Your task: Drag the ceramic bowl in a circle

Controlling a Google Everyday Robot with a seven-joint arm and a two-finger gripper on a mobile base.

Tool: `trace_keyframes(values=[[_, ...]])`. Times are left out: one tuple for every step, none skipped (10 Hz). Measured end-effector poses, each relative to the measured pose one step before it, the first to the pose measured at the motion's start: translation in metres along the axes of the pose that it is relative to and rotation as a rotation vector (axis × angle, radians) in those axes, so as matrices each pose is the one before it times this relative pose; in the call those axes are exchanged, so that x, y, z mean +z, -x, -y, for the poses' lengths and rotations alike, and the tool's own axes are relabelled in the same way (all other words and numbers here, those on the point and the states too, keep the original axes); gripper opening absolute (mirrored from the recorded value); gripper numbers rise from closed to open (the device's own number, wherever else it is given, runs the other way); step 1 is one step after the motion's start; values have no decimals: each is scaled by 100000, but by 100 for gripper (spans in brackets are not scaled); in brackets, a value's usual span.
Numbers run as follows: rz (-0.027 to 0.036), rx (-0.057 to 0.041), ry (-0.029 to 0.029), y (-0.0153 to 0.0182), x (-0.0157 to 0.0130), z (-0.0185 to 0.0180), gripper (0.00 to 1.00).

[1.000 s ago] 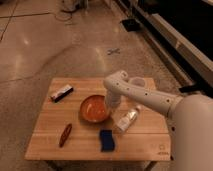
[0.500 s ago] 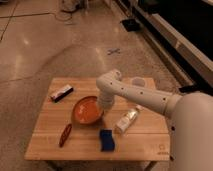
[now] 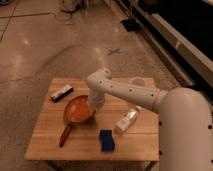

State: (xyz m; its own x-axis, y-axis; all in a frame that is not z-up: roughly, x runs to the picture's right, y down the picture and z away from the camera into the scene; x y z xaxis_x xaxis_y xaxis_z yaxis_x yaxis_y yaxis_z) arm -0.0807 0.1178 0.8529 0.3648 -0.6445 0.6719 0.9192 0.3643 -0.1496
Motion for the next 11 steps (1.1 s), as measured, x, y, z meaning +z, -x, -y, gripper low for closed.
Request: trace_keyframes(values=[[-1894, 3598, 14, -1046, 45, 1631, 0], [-1755, 2801, -39, -1061, -23, 873, 0], [-1904, 2722, 75, -1229, -122, 472, 0], [-2388, 4211, 476, -1893, -100, 285, 0], [-2165, 3984, 89, -1906, -114, 1, 0], [-1848, 3512, 87, -1757, -121, -145, 0], [-2248, 4190, 448, -2194, -33, -400, 0], [-1711, 2611, 281, -1552, 13, -288, 0], [-2466, 3690, 566, -2272, 42, -500, 0], [-1455, 2241, 411, -1449, 40, -408, 0], [-1865, 3071, 1032, -2089, 136, -947, 0]])
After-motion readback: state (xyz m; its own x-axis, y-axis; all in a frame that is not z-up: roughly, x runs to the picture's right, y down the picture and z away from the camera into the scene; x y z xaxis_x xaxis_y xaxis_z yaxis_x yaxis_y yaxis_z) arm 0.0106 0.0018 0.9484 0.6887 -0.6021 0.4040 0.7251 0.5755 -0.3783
